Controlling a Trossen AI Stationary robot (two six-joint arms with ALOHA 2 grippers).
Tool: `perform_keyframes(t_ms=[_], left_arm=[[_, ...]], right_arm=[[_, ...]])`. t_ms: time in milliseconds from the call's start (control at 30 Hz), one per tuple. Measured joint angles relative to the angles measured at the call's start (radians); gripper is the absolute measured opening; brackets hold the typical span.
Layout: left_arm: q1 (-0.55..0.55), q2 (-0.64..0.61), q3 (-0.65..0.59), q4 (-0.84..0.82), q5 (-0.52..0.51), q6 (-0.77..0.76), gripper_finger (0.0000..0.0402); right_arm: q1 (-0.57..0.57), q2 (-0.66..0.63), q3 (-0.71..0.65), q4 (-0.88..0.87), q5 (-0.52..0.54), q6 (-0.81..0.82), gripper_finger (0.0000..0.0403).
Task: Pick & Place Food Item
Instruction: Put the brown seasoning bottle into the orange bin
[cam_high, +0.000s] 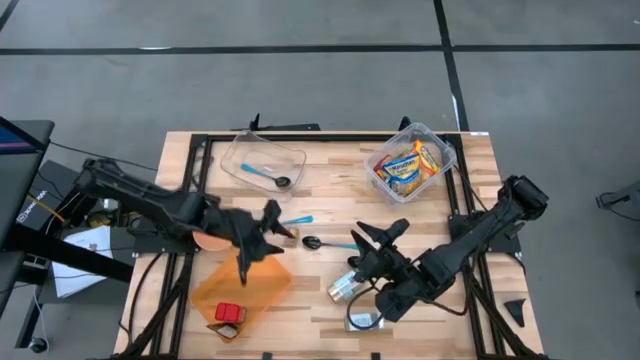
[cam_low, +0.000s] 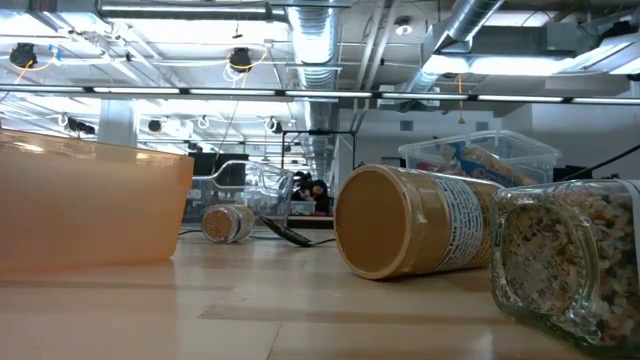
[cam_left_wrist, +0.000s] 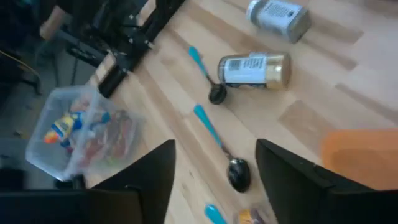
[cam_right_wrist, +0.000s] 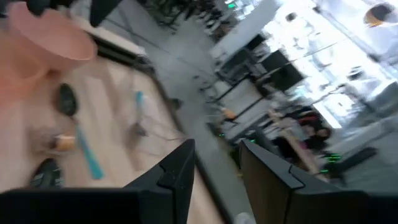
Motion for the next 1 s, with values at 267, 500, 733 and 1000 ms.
perform_keyframes(t_ms=[267,500,733,1000], left_arm=[[-0.07,0.273,0.007,0.023,-0.217,0.144,0.0298],[-0.025,0.438,0.055,-0.085,-0.321,0.234,0.0315],[0.066,0.482,0.058,-0.205,-0.273,0.199,0.0315],[0.132,0.481,0.042,-0.192,-0.162,0.188,0.0313]], right_arm=[[0.001,-0.019,-0.001,-0.073,-0.076,0.066,0.0123],[0.003,-0.019,-0.001,-0.086,-0.104,0.069,0.0123],[0.007,-0.019,-0.001,-0.106,-0.119,0.08,0.0123],[0.007,-0.019,-0.001,-0.12,-0.123,0.08,0.0123]])
